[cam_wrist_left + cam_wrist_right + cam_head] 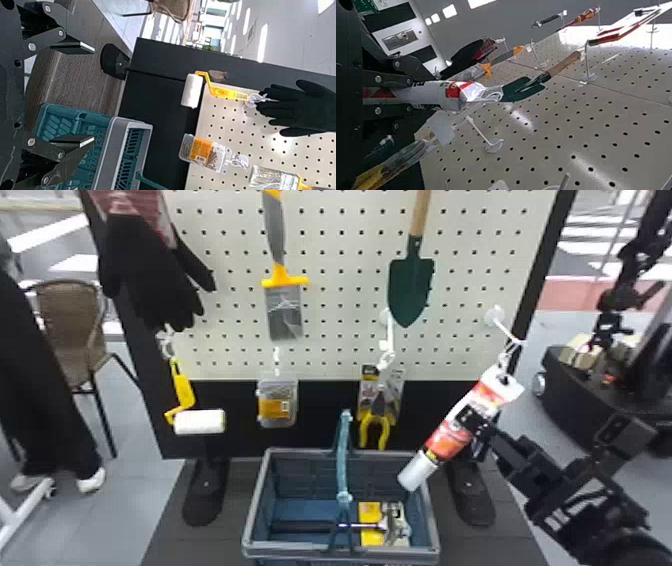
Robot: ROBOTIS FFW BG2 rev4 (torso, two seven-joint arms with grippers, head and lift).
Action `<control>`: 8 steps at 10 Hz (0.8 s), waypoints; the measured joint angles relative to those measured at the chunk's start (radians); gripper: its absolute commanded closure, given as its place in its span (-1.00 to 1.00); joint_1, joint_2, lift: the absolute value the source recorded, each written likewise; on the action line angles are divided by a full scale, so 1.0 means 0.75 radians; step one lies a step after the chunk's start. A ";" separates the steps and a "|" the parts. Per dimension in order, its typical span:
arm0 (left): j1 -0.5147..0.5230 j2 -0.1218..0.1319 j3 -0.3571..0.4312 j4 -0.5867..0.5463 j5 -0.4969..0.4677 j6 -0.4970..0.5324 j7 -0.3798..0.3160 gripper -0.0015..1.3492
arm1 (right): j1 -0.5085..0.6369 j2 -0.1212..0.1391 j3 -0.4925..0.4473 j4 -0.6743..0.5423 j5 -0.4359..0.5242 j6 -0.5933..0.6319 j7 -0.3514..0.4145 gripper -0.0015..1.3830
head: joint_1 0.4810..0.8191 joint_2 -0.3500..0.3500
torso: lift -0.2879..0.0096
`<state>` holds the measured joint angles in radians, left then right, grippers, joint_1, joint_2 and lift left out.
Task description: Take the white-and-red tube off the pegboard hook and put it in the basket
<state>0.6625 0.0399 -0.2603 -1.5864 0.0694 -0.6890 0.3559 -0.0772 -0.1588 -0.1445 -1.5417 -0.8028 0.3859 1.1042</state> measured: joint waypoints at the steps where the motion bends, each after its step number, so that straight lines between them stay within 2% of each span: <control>1: -0.001 0.000 -0.001 0.000 0.001 0.000 0.000 -0.29 | -0.008 0.000 0.017 0.049 0.000 -0.005 0.000 0.57 | -0.60 0.00 | 0.26; 4: -0.001 0.000 -0.003 0.000 0.004 0.002 0.000 -0.29 | -0.067 -0.007 0.075 0.215 0.000 -0.009 0.031 0.57 | -0.60 0.00 | 0.26; 8: -0.004 0.006 -0.006 0.001 0.009 0.004 0.000 -0.29 | -0.241 -0.039 0.224 0.491 0.007 -0.026 0.072 0.57 | -0.60 0.00 | 0.26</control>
<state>0.6599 0.0441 -0.2648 -1.5858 0.0762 -0.6859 0.3559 -0.2580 -0.1881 0.0236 -1.1733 -0.7977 0.3667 1.1585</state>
